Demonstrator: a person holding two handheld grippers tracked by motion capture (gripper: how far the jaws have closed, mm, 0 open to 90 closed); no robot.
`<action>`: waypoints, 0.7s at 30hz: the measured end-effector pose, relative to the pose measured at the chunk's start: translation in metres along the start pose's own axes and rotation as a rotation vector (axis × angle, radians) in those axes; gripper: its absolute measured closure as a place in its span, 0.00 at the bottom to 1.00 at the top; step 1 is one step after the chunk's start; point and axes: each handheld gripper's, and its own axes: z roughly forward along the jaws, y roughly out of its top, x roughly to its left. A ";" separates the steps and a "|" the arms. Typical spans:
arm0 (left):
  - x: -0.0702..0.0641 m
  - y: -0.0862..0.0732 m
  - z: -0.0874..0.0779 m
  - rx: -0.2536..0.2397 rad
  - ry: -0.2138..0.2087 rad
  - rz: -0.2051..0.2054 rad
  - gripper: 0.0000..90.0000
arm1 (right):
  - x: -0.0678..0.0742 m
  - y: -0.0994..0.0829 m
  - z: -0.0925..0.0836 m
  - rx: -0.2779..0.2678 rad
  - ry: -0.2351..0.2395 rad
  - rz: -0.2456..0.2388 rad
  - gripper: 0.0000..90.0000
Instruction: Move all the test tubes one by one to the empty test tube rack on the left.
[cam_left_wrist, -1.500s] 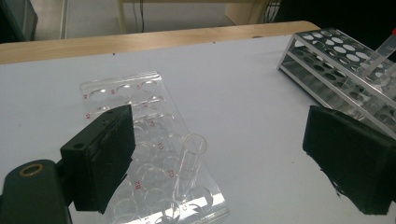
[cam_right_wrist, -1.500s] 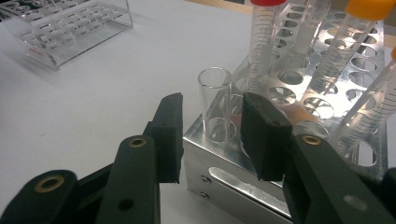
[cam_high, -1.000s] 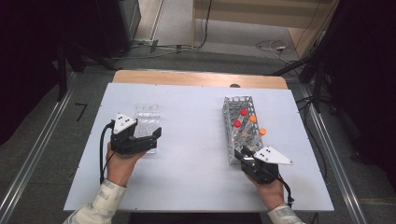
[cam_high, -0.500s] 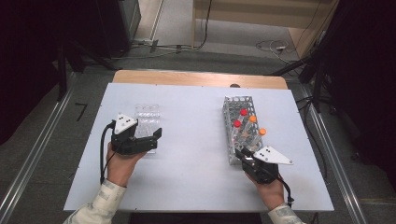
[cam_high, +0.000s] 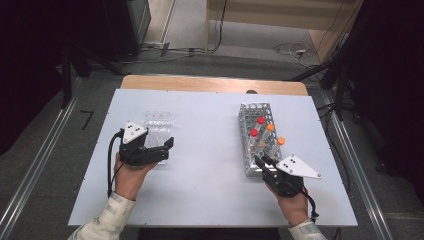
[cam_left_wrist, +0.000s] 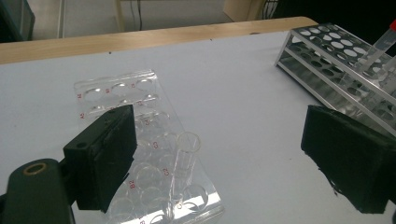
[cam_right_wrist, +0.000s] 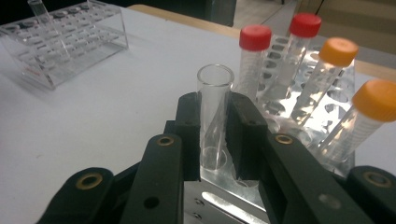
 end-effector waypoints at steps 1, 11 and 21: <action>0.000 0.000 0.000 0.000 -0.001 0.000 0.12 | 0.000 0.000 0.000 0.000 0.000 0.000 0.81; -0.001 0.001 -0.001 0.000 -0.008 0.002 0.12 | 0.000 0.018 -0.018 -0.058 0.012 0.002 0.81; -0.005 0.002 -0.002 -0.007 -0.024 0.005 0.12 | 0.019 0.022 -0.013 -0.053 0.105 0.002 0.81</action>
